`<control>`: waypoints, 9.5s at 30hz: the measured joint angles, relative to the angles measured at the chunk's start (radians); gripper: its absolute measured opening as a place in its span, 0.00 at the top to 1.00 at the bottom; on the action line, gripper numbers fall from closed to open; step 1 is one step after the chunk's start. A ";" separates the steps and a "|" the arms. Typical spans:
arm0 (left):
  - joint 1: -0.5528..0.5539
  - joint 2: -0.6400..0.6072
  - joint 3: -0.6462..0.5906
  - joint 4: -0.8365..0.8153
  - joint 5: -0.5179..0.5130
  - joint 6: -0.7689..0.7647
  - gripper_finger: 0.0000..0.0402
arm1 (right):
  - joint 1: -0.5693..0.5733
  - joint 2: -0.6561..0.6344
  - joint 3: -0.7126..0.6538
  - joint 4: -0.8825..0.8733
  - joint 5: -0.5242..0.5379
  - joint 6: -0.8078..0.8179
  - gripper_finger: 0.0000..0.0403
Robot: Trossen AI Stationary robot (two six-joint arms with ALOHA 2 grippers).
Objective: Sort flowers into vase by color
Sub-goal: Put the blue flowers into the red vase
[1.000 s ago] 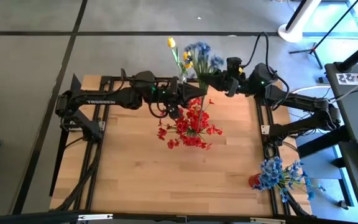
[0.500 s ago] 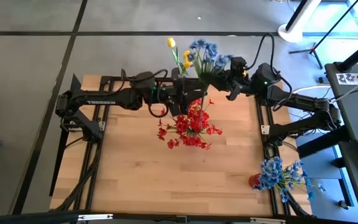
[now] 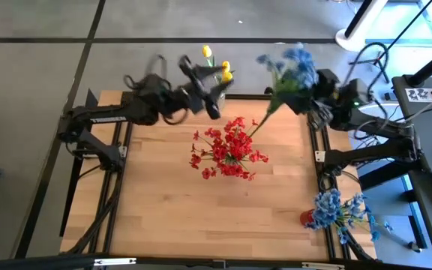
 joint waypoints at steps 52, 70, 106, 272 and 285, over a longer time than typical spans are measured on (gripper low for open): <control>-0.418 -0.173 -0.001 -0.420 0.568 -1.084 0.52 | 0.838 -0.860 -0.249 -1.006 0.554 -0.439 0.98; -0.504 -0.138 -0.001 -0.414 0.568 -1.101 0.52 | 0.838 -0.911 -0.571 -0.847 0.148 -0.189 0.98; -0.363 -0.139 -0.001 -0.425 0.568 -1.109 0.52 | 0.839 -0.912 -0.716 -0.704 0.105 -0.408 0.98; -0.342 -0.139 0.000 -0.498 0.468 -1.134 0.52 | 0.838 -0.622 -0.433 -1.122 0.261 -0.532 0.58; -0.341 -0.139 0.000 -0.483 0.468 -1.134 0.52 | 0.838 -0.556 -0.314 -1.223 0.373 -0.526 0.58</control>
